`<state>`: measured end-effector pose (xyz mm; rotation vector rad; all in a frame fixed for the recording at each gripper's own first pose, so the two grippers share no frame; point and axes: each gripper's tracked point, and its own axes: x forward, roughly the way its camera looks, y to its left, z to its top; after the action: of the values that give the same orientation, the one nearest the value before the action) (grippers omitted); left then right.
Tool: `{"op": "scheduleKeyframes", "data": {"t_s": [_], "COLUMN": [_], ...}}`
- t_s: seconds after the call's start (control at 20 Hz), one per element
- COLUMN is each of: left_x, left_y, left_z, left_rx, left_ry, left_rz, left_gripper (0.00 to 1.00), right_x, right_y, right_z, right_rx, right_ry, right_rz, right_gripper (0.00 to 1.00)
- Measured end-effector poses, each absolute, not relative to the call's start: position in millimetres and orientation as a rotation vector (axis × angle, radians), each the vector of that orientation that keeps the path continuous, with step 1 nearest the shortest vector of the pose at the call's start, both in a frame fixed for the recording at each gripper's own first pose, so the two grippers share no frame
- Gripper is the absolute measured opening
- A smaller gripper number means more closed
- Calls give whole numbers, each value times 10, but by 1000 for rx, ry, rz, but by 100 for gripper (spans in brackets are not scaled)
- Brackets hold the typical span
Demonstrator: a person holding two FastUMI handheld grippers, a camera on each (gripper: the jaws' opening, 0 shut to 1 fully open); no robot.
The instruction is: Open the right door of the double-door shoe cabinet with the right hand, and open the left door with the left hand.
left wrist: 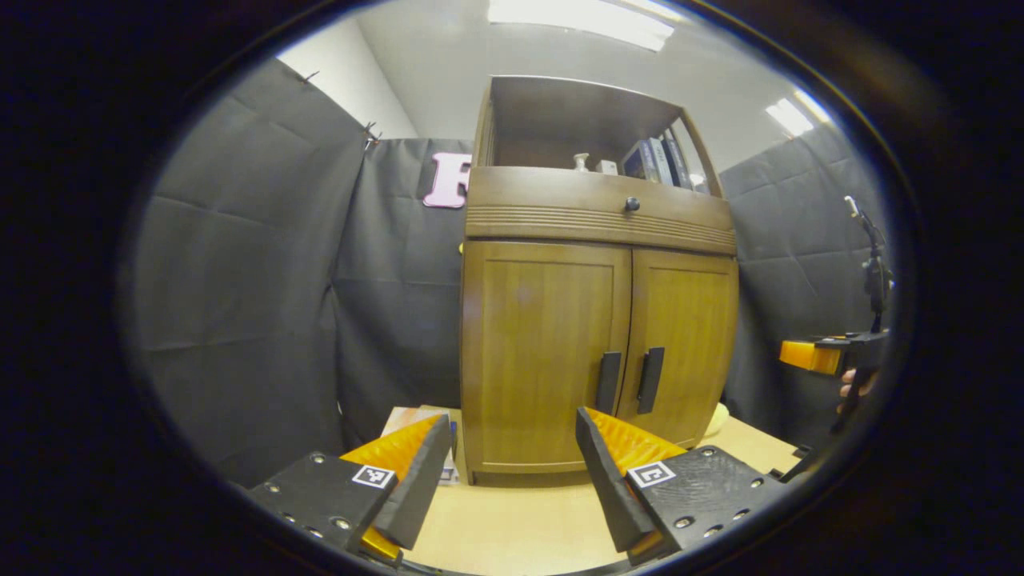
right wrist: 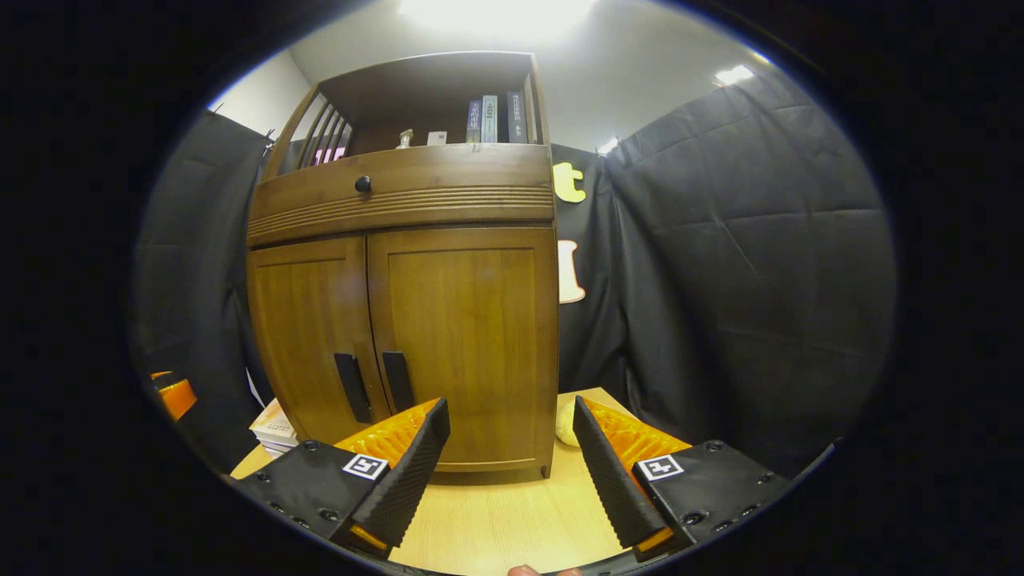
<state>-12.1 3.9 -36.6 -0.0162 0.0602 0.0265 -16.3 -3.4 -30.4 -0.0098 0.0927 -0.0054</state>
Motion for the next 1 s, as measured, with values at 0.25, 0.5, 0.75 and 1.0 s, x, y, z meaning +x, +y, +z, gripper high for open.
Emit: {"op": "scheduleKeyframes", "data": {"t_s": [0.25,0.5,0.75,1.0], "left_x": [-136,-218,-369,-347], "left_y": [125,290,473,430], "left_z": [-474,-619,-714,-764], "left_rx": [-39,-51,-24,-4], "left_ry": [72,97,126,158], "left_rz": [52,115,183,189], "left_gripper": [89,89,89,89], "right_x": [-151,1,309,626], "right_y": [-21,156,428,777], "right_z": [-391,-380,-240,-134], "right_rx": [24,18,5,-3], "right_ry": [134,159,132,115], "right_rz": [-9,32,85,148], "right_gripper": [97,95,95,95]}}
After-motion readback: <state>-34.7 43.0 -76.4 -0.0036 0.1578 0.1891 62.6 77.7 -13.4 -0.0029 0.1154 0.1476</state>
